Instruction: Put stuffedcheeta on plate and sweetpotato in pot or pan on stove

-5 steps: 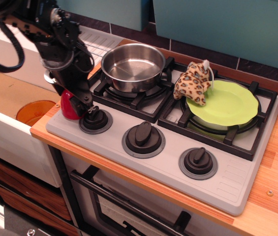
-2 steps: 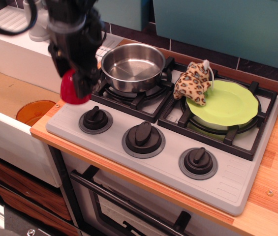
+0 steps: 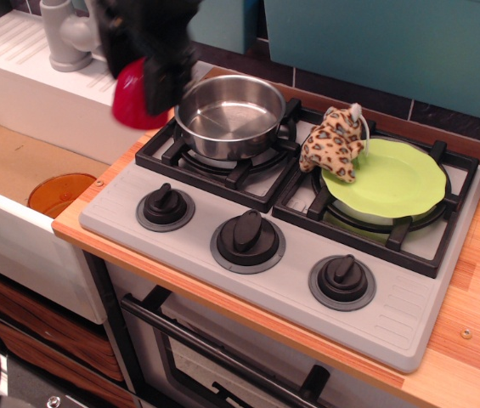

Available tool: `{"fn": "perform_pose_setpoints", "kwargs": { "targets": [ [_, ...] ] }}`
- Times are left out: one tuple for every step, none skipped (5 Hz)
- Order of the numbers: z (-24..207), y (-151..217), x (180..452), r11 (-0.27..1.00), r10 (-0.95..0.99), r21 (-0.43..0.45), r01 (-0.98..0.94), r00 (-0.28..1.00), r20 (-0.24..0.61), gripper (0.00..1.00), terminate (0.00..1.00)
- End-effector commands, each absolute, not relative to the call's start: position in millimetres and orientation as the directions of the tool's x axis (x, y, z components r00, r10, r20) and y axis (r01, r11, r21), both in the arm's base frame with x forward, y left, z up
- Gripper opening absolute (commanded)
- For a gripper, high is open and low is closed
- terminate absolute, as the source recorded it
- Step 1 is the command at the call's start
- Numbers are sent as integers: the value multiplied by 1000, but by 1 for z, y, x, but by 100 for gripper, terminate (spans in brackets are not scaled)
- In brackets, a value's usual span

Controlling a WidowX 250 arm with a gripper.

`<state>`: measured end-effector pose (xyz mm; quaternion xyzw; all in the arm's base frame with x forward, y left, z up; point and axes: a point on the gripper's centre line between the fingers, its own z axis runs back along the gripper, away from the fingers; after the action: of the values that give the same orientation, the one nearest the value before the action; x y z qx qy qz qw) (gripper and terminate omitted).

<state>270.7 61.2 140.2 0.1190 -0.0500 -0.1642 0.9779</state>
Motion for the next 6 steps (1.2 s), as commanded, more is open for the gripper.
{"fn": "perform_pose_setpoints", "kwargs": {
  "targets": [
    [147,64,326,903,-390,257,345,909,150,0,0],
    [142,70,341,893,-417,259,369,894,165,0,0],
    [142,72,348,881,-441,273,386,880,178,100,0],
    [143,74,347,881,-444,267,389,875,191,100,0],
    [146,69,345,884,-435,275,378,881,187,100,0],
    [148,67,344,883,-432,283,374,883,181,100,0]
  ]
}}
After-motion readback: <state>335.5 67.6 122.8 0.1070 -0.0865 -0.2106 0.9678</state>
